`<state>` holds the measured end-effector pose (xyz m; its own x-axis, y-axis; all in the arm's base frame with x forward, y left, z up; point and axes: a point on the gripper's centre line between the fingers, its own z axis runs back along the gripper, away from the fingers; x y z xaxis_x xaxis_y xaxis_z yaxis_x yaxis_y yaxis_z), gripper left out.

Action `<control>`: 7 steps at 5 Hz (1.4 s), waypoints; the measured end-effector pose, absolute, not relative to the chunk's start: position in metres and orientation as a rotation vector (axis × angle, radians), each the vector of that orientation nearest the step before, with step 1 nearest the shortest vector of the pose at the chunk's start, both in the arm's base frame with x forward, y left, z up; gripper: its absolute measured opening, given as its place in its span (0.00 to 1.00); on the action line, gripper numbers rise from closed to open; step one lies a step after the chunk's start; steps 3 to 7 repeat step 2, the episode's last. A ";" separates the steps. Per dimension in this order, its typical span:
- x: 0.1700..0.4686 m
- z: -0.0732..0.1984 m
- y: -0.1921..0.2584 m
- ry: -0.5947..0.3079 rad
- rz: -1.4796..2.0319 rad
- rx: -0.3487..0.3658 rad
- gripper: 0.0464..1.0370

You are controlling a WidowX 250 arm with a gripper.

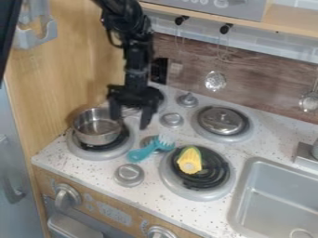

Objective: Move the silver pan from the top left burner to the bottom left burner

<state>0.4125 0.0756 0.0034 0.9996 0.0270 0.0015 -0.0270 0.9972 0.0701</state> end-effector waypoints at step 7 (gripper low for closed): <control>0.410 0.011 0.067 -0.045 -0.040 0.041 0.96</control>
